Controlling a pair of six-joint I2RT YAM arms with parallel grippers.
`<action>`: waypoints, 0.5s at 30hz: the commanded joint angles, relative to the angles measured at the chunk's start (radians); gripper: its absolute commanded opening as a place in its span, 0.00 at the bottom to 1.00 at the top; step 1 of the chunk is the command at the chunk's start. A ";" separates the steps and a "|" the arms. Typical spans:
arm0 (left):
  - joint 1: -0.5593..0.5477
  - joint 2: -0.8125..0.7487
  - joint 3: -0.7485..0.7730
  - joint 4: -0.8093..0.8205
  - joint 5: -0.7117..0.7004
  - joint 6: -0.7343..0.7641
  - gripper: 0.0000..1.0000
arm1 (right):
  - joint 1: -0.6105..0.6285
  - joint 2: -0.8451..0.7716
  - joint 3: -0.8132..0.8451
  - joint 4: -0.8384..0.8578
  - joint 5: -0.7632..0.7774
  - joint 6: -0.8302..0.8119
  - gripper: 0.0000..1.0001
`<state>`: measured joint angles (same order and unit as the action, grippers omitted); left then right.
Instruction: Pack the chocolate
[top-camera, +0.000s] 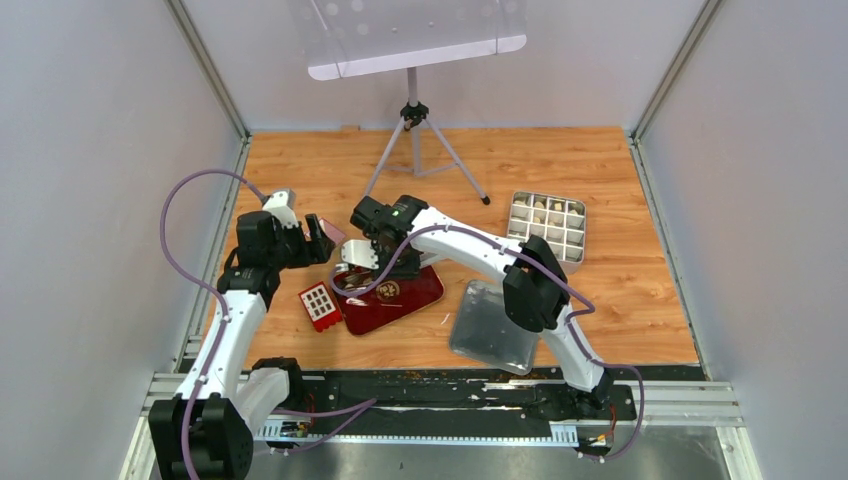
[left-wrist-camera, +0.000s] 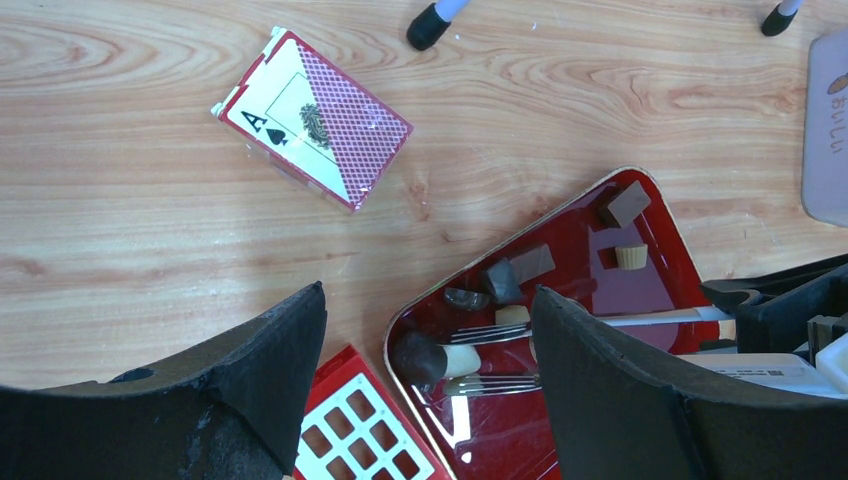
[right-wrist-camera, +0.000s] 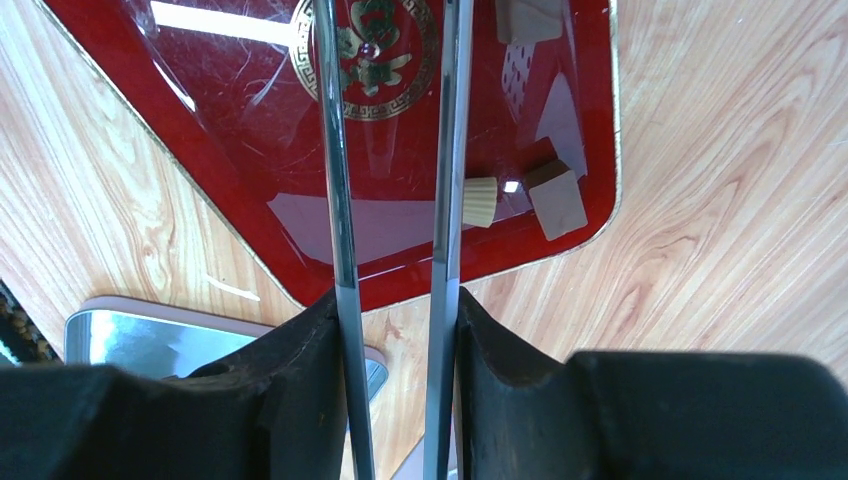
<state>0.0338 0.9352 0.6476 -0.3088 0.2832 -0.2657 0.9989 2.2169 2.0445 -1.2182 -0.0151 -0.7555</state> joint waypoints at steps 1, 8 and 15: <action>0.008 0.005 0.006 0.033 0.010 -0.010 0.83 | -0.010 -0.079 0.020 -0.052 0.014 0.006 0.22; 0.008 0.038 0.026 0.031 0.016 0.002 0.82 | -0.039 -0.224 0.038 -0.116 -0.043 -0.005 0.21; 0.008 0.083 0.049 0.032 0.023 0.008 0.82 | -0.164 -0.412 -0.134 -0.173 -0.106 0.009 0.21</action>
<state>0.0338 1.0000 0.6479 -0.3084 0.2878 -0.2638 0.9119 1.9453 2.0129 -1.3338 -0.0742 -0.7605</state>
